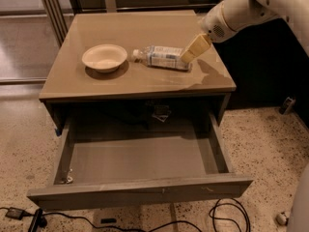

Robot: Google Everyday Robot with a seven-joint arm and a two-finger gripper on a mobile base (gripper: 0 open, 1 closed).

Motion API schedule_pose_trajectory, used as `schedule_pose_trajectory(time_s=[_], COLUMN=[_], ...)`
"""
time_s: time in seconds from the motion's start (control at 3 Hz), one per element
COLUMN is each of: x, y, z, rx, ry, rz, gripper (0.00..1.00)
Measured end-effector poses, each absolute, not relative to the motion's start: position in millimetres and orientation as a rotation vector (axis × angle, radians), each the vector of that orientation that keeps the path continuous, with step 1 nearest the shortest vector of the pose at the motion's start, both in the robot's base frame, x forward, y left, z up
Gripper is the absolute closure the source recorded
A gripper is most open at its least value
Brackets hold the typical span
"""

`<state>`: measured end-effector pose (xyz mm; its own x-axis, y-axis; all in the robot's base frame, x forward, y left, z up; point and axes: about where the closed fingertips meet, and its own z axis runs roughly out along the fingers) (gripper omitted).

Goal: Place blue plastic bottle into top drawer

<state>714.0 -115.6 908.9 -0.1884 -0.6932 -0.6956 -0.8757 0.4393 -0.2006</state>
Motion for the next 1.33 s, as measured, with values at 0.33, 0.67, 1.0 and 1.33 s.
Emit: schedule_pose_trajectory(time_s=[0.33,0.67,1.0,1.33], x=[726.2,726.5,727.0,726.5], y=[-109.2,-102.4,-90.8,-89.8], z=[901.6,897.9,880.9,873.8], rx=[-1.278,-1.328,-1.409,-1.439], ry=[1.933,1.928,1.937,1.948], rz=[0.295,0.307,0.355,0.371], gripper=[0.0,0.0,0.0,0.0])
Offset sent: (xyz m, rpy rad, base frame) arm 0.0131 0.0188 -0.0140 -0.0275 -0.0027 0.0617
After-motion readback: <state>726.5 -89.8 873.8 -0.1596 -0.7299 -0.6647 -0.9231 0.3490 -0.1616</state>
